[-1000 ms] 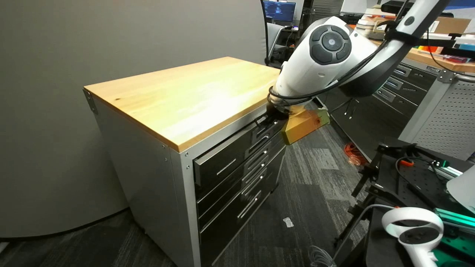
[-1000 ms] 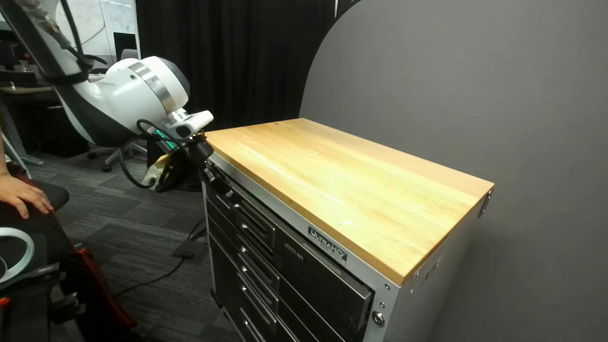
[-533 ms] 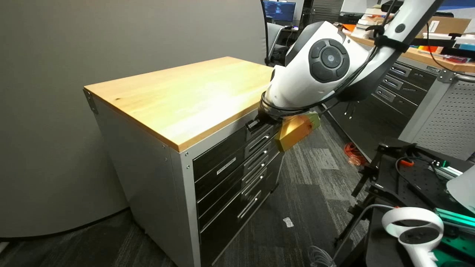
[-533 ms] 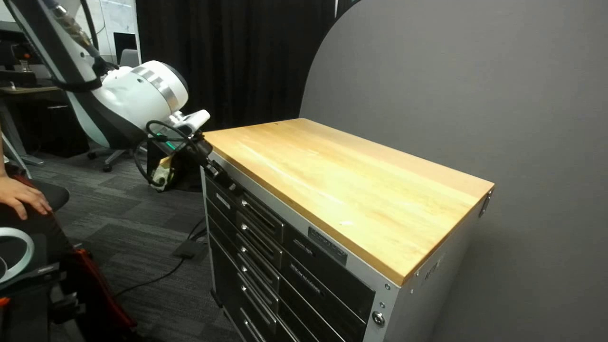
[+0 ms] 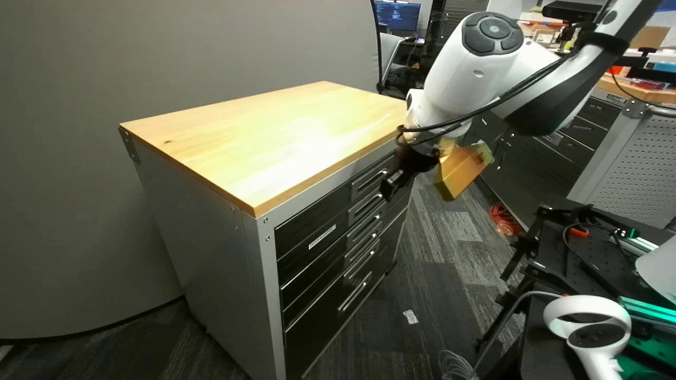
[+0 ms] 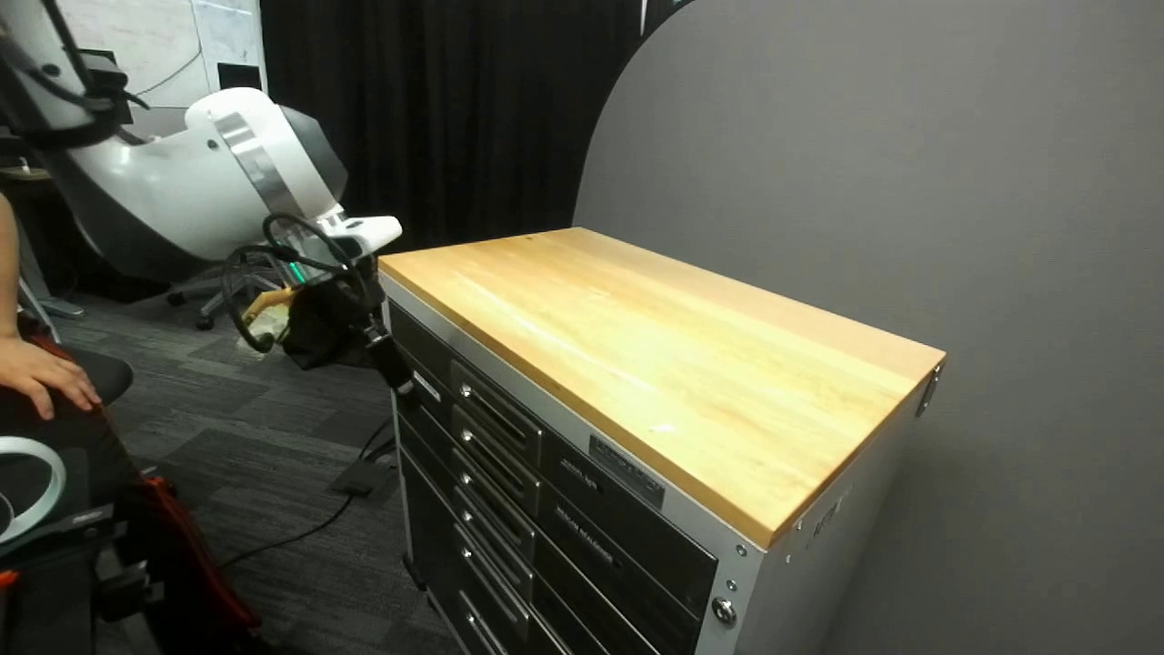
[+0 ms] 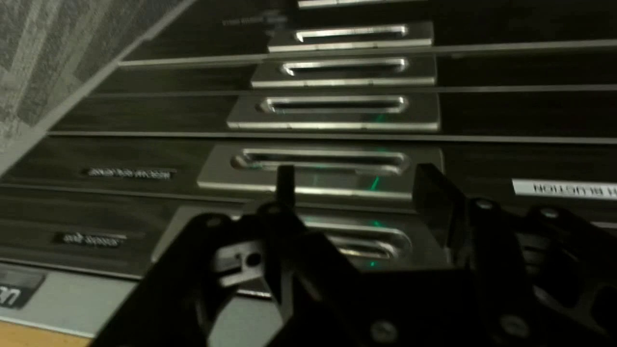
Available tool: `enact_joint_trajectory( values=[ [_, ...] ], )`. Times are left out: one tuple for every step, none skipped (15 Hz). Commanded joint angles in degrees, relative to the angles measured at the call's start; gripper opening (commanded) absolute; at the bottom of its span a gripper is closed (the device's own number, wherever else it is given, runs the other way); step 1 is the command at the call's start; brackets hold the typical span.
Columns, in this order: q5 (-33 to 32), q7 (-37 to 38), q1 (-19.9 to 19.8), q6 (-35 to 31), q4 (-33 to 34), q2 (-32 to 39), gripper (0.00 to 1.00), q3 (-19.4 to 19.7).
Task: Put the black screwdriver inside the topmost drawer then close the drawer
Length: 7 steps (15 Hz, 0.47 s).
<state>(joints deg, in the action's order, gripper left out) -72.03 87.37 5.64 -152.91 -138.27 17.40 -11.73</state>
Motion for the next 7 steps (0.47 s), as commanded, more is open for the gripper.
enact_joint_trajectory(
  values=[
    [13.2, -15.6, -9.6, -1.0, -8.7, -6.0, 0.96, -9.3],
    [16.7, -20.0, -12.6, -1.7, -9.7, -6.1, 0.99, -12.6],
    [20.7, -24.3, -15.9, -1.6, -10.3, -5.8, 1.00, -16.5],
    [26.0, -28.6, -19.5, -0.1, -10.5, -5.0, 1.00, -21.1],
    [19.6, -21.4, -13.8, 0.0, -8.5, -3.5, 1.00, -14.8],
    [22.8, -24.6, -16.5, 0.0, -9.2, -3.5, 1.00, -18.0],
    [24.0, -25.9, -17.8, 0.0, -9.5, -3.5, 1.00, -19.5]
  ],
)
